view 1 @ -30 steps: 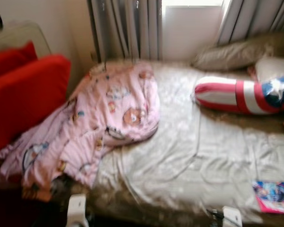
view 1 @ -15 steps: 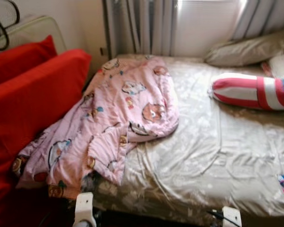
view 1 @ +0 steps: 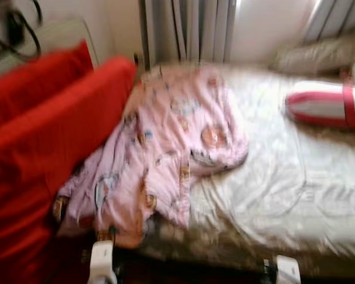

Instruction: Clean up the room

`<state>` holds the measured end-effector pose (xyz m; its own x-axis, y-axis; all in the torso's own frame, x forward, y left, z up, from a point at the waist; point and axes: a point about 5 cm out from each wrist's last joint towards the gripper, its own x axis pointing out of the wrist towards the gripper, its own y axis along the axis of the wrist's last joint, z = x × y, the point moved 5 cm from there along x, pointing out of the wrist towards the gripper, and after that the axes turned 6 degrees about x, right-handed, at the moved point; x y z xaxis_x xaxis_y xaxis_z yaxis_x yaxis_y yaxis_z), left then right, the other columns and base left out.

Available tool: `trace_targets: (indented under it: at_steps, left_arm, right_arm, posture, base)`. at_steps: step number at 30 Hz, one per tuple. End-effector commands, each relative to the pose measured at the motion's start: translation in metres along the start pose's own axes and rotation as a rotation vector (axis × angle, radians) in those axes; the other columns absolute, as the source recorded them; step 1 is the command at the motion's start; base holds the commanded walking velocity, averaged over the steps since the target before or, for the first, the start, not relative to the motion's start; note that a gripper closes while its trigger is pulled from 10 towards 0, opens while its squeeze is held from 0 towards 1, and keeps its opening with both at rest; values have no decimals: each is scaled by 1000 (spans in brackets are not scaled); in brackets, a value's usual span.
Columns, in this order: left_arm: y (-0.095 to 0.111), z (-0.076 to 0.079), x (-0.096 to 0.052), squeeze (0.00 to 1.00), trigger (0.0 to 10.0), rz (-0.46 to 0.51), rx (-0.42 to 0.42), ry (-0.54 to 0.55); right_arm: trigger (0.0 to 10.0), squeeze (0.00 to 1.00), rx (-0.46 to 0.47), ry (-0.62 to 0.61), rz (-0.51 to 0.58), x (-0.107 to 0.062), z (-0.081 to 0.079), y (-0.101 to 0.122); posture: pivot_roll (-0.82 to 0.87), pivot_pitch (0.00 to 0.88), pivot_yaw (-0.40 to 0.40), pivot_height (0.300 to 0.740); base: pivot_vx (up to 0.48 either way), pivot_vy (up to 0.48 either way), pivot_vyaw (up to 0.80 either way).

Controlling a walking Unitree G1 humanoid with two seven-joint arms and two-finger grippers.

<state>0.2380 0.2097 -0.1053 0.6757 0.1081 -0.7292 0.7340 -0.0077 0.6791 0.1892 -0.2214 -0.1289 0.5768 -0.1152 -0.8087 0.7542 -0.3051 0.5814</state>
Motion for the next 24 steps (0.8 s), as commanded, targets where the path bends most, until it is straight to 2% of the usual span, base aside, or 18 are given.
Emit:
trace_targets:
  at_steps: [1,3,5,6,9,20,24]
  left_arm:
    - [-3,-11,-1,0,10000,-9,10,21]
    - [-4,-11,-1,0,10000,-9,11,21]
    - [-4,-10,-1,0,10000,-8,12,21]
    - [-4,-4,-1,0,10000,-6,10,15]
    - [-5,9,-1,0,10000,-2,6,3]
    - [3,17,1,0,10000,16,9,-4]
    - [0,13,0,0,10000,10,8,-2]
  right_arm:
    - [10000,0,-3,18,10,2,-8,4]
    - [10000,0,-8,20,11,2,-9,4]
    - [10000,0,-12,11,25,2,2,13]
    - [10000,0,-7,5,35,1,9,18]
    - [10000,0,-3,1,39,1,13,21]
    - [10000,0,1,-3,43,1,18,24]
    - [10000,0,4,-3,44,1,18,25]
  posture:
    - [94,57,-25,740]
    - [94,57,-25,740]
    - [94,60,-23,740]
    - [96,62,-24,740]
    - [95,65,-24,740]
    - [96,68,-25,740]
    - [93,58,-23,740]
  base:
    - [0,0,0]
    - [0,0,231]
    - [0,0,800]
    - [0,0,800]
    - [0,0,800]
    - [0,0,800]
    - [0,0,800]
